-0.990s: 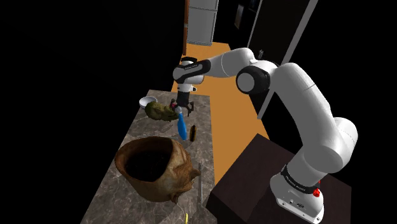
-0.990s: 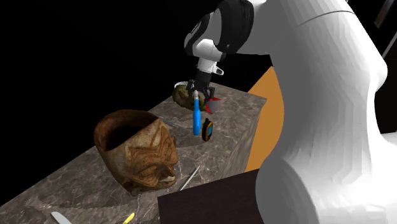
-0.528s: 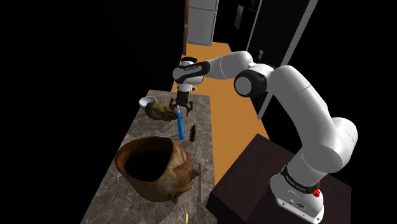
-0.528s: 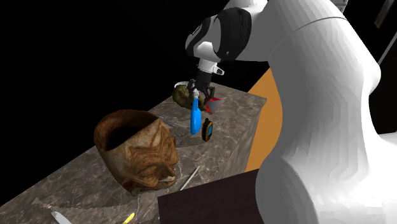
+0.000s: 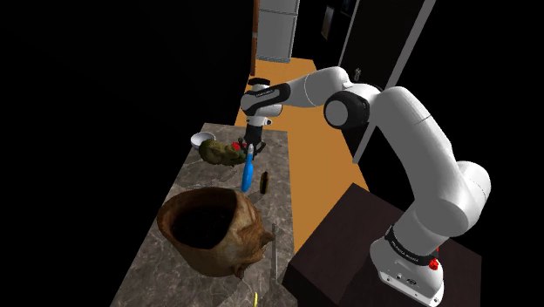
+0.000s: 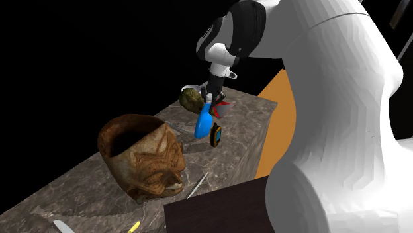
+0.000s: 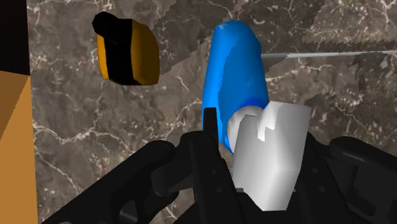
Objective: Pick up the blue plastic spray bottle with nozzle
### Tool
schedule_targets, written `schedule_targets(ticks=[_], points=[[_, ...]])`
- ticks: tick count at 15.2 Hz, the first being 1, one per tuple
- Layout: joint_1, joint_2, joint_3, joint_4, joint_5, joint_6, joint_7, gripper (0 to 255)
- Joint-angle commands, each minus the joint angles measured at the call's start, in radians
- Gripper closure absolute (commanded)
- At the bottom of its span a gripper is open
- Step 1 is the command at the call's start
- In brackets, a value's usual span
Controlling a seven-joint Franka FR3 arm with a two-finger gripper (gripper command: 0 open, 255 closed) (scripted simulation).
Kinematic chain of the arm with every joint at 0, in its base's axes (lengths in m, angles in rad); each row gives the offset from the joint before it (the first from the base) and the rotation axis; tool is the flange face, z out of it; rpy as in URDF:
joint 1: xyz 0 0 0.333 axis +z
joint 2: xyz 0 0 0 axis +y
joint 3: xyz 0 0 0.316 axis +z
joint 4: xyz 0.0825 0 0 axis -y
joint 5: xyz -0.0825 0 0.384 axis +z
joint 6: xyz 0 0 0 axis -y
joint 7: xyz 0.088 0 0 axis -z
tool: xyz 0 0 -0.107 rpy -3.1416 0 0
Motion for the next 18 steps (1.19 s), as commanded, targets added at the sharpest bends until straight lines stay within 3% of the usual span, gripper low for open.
schedule_targets(ticks=[1,2,3,18], points=[[0.0,0.08,0.003,-0.032,0.001,-0.003,-0.006,255],[0.0,0.043,0.002,-0.102,0.004,0.026,-0.016,255],[0.024,0.119,0.009,0.055,-0.003,-0.046,0.035,255],[0.022,-0.043,0.006,-0.028,-0.004,-0.121,0.057,255]])
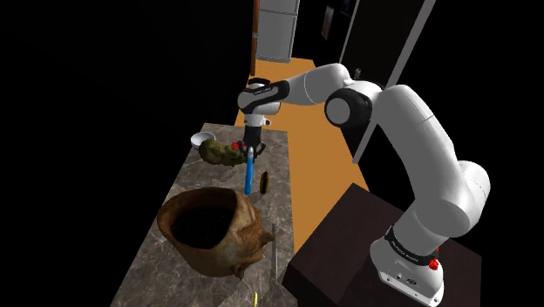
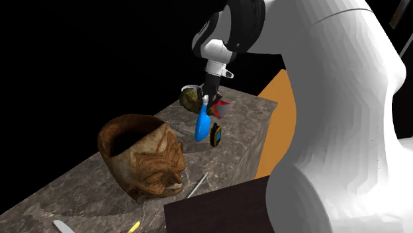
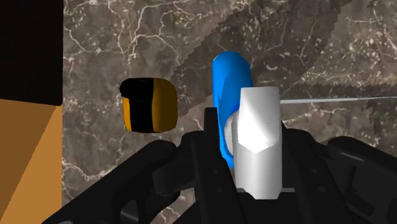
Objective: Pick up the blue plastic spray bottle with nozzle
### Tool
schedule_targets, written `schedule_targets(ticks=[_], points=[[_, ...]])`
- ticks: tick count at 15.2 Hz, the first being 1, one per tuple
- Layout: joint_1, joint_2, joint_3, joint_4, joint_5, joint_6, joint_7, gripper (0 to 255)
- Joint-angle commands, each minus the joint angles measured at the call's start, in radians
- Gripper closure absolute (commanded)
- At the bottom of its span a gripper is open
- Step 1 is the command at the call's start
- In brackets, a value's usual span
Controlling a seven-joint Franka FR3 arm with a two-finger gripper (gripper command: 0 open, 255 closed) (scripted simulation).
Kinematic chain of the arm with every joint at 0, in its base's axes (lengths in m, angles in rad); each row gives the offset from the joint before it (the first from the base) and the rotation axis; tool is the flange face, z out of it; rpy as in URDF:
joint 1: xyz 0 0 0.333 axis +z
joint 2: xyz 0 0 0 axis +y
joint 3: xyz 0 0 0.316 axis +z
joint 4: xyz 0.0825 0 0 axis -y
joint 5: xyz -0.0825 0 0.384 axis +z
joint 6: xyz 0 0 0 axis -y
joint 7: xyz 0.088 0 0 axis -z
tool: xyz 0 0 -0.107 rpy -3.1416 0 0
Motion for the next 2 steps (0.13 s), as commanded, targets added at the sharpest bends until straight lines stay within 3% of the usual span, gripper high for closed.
schedule_targets(ticks=[1,2], points=[[0.0,-0.01,0.0,-0.006,0.0,-0.007,0.002,255],[0.0,-0.01,0.0,-0.005,0.0,-0.007,0.002,255]])
